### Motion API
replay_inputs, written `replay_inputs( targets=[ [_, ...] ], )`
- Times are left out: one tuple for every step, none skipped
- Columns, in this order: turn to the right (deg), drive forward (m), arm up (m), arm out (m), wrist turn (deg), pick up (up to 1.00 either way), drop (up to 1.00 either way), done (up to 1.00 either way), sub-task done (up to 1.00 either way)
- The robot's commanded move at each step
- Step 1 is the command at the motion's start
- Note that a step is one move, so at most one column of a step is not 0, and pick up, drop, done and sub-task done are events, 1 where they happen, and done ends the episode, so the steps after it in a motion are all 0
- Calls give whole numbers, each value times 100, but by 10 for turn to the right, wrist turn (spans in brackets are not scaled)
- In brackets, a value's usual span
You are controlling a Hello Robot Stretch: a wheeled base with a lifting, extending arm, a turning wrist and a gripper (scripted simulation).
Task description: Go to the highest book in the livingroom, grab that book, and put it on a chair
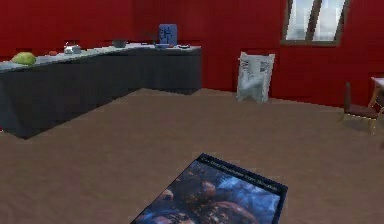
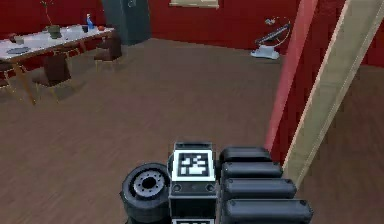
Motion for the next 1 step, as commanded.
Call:
replay_inputs(
  targets=[
    [390,0,0,0,0,0,0,0,0]
  ],
)
